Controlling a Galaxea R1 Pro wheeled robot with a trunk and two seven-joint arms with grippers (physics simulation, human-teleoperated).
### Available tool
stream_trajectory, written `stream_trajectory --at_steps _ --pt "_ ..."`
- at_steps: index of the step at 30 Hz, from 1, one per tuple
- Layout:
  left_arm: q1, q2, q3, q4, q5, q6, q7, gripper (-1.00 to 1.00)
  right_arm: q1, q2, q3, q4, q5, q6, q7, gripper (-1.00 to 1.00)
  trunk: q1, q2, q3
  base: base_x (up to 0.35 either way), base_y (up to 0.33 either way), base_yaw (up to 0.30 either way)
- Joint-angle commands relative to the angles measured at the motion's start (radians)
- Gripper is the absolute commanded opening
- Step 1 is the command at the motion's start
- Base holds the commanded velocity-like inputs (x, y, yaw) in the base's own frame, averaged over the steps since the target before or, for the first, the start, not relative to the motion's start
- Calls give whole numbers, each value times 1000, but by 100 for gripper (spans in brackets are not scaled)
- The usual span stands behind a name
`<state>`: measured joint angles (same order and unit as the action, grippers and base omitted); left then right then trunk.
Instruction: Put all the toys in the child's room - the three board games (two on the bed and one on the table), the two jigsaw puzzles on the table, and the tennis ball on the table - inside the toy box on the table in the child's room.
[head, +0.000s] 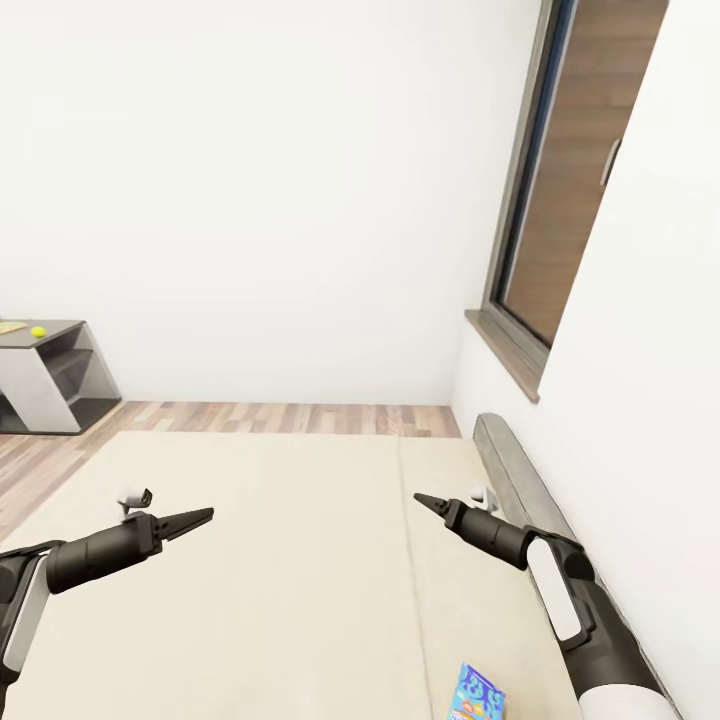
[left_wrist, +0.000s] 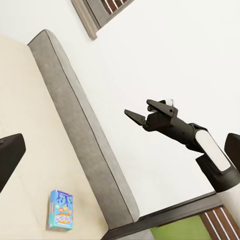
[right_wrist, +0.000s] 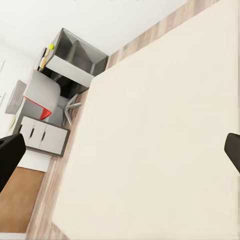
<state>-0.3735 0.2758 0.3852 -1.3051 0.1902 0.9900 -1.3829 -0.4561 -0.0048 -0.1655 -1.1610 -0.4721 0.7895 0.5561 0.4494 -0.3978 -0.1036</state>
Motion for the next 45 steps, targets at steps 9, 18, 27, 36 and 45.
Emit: stream_trajectory --at_steps 9,18,27,36,45 --pt "-1 0 0 0 1 10 -2 100 -1 0 0 1 -1 6 -1 100 1 -2 -2 0 -47 0" --pt "-1 -1 -2 0 2 10 -2 100 -1 3 0 -1 11 15 -41 100 1 -2 -2 0 -2 0" --pt "-1 -2 -4 0 2 10 -2 100 -13 18 7 -8 5 83 -469 100 1 -2 -2 0 0 0" --pt "-1 -4 -6 0 1 10 -2 100 -24 20 11 -6 3 111 -732 100 1 -2 -2 0 0 0" --pt "-1 -5 -7 0 2 10 -2 100 -25 19 8 3 1 112 -750 100 1 -2 -2 0 0 0"
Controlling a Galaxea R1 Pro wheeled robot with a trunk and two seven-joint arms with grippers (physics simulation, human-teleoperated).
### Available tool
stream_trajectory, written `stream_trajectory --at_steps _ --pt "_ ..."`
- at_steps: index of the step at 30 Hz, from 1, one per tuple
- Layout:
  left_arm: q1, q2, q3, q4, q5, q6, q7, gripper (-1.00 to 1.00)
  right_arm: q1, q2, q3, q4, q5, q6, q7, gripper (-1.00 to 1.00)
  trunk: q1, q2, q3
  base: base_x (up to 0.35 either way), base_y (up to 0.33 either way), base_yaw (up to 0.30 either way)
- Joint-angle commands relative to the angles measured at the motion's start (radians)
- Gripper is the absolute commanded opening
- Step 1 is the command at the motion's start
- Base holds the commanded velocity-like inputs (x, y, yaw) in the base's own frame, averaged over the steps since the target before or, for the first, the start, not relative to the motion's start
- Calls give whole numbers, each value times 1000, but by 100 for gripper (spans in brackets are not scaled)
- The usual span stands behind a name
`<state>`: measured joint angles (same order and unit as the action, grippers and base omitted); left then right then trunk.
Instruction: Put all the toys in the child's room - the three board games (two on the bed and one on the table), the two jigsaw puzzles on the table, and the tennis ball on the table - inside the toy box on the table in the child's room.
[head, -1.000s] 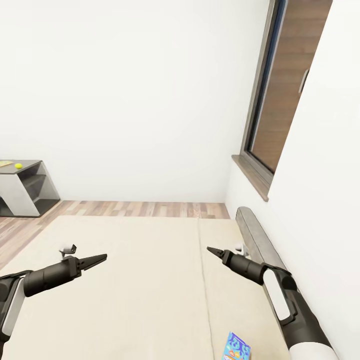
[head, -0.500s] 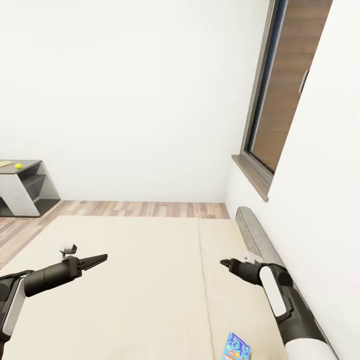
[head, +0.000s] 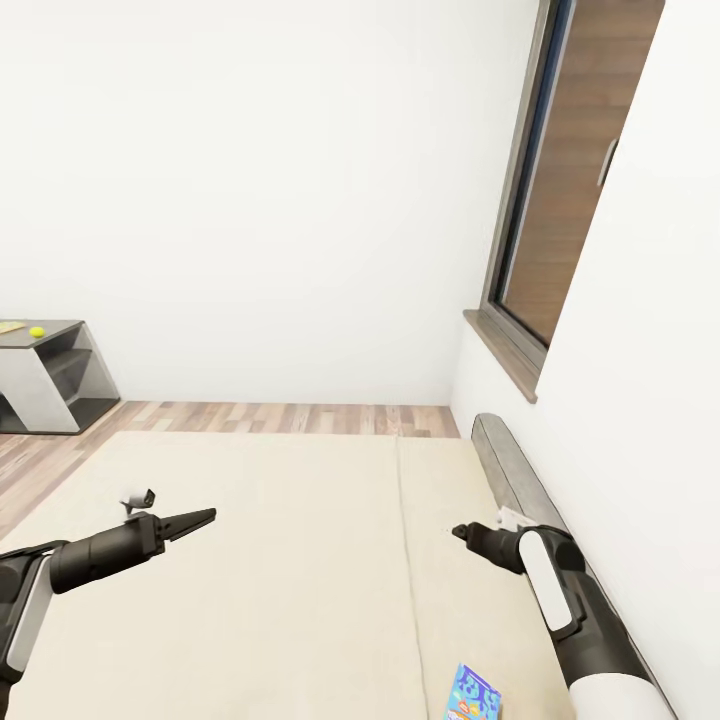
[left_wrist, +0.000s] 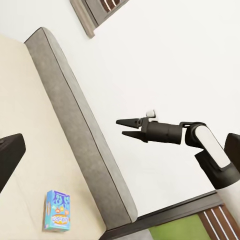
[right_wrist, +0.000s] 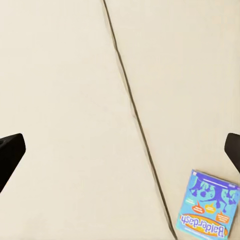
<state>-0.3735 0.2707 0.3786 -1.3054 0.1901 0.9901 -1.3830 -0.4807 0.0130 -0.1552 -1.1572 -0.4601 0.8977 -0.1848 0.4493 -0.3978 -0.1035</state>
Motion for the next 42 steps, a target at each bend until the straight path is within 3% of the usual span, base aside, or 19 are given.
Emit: stream_trajectory --at_steps 1,33,42 --pt "-1 1 0 0 2 10 -2 100 -1 1 -2 -1 -11 4 -9 100 1 -2 -2 0 0 0" --pt "-1 3 0 0 2 10 -4 100 -1 -2 -6 9 -8 7 -24 100 1 -2 -2 0 0 0" --pt "-1 0 -1 -1 2 10 -4 100 -1 -1 -5 -4 -7 56 -24 100 1 -2 -2 0 0 0"
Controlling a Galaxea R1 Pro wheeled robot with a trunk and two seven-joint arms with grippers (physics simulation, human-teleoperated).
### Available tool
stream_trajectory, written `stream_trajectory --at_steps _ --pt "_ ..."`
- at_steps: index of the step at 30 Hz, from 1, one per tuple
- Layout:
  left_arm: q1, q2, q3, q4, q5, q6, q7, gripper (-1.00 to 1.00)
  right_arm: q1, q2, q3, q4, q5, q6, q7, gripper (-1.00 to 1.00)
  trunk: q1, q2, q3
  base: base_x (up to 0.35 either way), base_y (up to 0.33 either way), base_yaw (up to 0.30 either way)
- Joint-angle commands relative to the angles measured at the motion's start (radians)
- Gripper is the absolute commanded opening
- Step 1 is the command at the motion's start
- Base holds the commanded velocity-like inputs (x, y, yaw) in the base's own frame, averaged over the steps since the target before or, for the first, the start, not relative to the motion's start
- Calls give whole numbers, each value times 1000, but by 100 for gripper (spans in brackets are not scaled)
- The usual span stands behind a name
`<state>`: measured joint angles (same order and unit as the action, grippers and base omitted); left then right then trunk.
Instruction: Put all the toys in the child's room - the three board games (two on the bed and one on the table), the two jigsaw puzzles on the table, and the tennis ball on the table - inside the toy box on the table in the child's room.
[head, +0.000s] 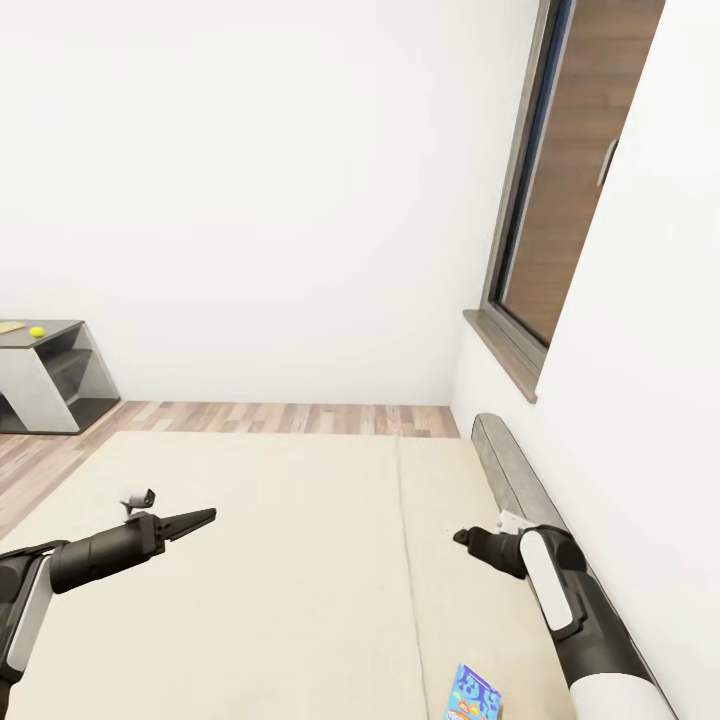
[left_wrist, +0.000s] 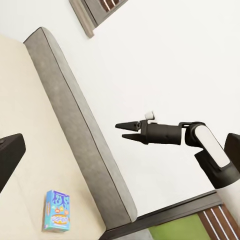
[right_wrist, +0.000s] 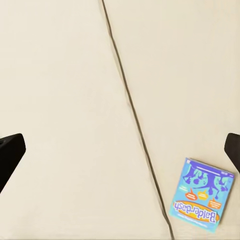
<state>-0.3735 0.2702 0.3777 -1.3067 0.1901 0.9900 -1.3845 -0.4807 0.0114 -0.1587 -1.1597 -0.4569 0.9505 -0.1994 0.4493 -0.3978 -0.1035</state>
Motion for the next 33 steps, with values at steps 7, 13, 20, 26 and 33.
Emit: stream_trajectory --at_steps 7,13,20,26,33 --pt "-1 -2 0 0 1 10 -2 100 -1 1 -1 -4 -5 25 -9 100 1 -2 -5 0 0 0" --pt "-1 0 0 0 0 10 -2 100 -1 -1 -2 1 -3 25 -9 100 1 -2 -14 0 0 0" --pt "-1 4 2 0 0 10 -34 100 -1 1 -2 1 -1 25 -11 100 1 -2 -25 0 0 0" --pt "-1 6 5 0 -5 10 -77 100 -1 0 -1 2 -2 24 -10 100 1 -2 -35 0 0 0" --pt "0 6 6 0 -6 9 -84 100 -1 -2 -2 2 -3 26 -9 100 1 -2 -46 0 0 0"
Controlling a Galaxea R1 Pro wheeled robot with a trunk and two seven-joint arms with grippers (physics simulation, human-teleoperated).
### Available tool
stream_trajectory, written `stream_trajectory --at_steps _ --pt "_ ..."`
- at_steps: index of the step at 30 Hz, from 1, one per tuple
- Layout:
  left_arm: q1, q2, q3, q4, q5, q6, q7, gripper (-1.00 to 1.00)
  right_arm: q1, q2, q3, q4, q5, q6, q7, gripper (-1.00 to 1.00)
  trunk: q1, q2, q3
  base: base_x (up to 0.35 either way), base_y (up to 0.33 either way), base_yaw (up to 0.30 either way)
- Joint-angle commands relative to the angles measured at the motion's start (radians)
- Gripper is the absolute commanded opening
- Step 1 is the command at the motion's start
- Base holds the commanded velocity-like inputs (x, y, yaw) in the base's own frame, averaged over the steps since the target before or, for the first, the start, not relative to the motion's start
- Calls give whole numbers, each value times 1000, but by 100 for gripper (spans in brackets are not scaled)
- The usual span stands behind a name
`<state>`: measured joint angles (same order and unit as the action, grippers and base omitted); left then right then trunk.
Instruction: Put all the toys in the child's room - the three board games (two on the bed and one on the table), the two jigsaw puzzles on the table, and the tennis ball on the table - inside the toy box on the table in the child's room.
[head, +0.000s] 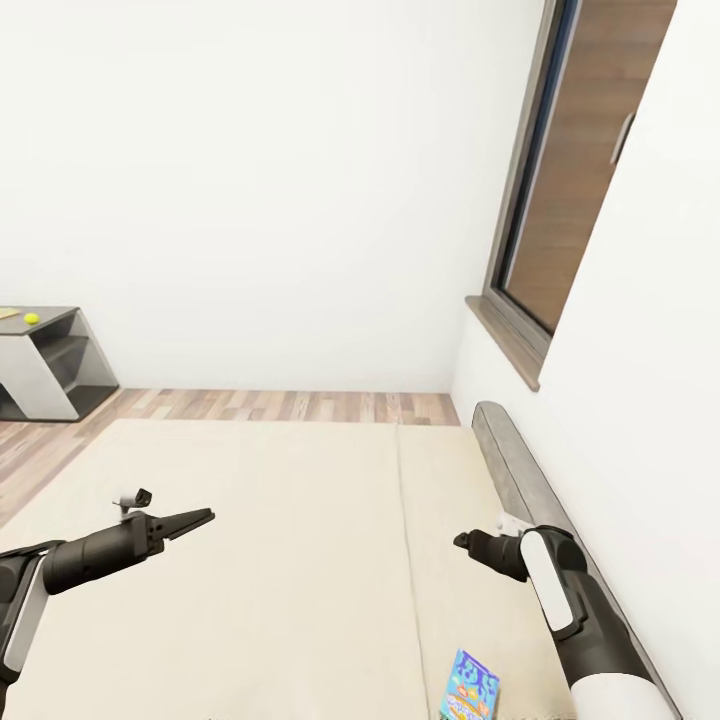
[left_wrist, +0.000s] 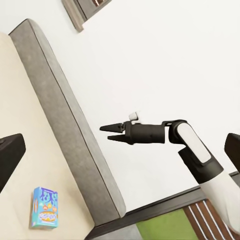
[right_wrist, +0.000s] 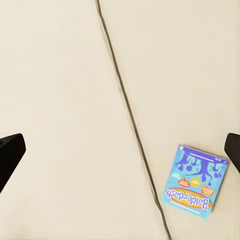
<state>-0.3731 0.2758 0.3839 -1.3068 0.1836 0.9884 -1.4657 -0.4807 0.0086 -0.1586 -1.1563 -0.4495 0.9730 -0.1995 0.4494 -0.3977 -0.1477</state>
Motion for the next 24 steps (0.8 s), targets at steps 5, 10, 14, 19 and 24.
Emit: stream_trajectory --at_steps 5,10,14,19,24 --pt "0 0 0 0 1 11 -4 100 -1 1 -2 -1 -10 4 -9 100 1 -2 -10 0 0 0" --pt "0 0 -1 0 0 10 -4 100 -1 0 -3 -2 -8 4 -9 100 1 -2 -19 0 0 0" --pt "0 0 -1 0 0 10 -4 100 -1 -1 -4 -2 -8 5 -8 100 1 -2 -25 0 0 0" --pt "0 0 -1 0 0 10 -4 100 -1 0 -4 -2 -8 5 -8 100 1 -2 -33 0 0 0" --pt "0 0 0 0 0 10 -4 100 -1 1 -4 -2 -8 7 -8 100 1 -2 -41 0 0 0"
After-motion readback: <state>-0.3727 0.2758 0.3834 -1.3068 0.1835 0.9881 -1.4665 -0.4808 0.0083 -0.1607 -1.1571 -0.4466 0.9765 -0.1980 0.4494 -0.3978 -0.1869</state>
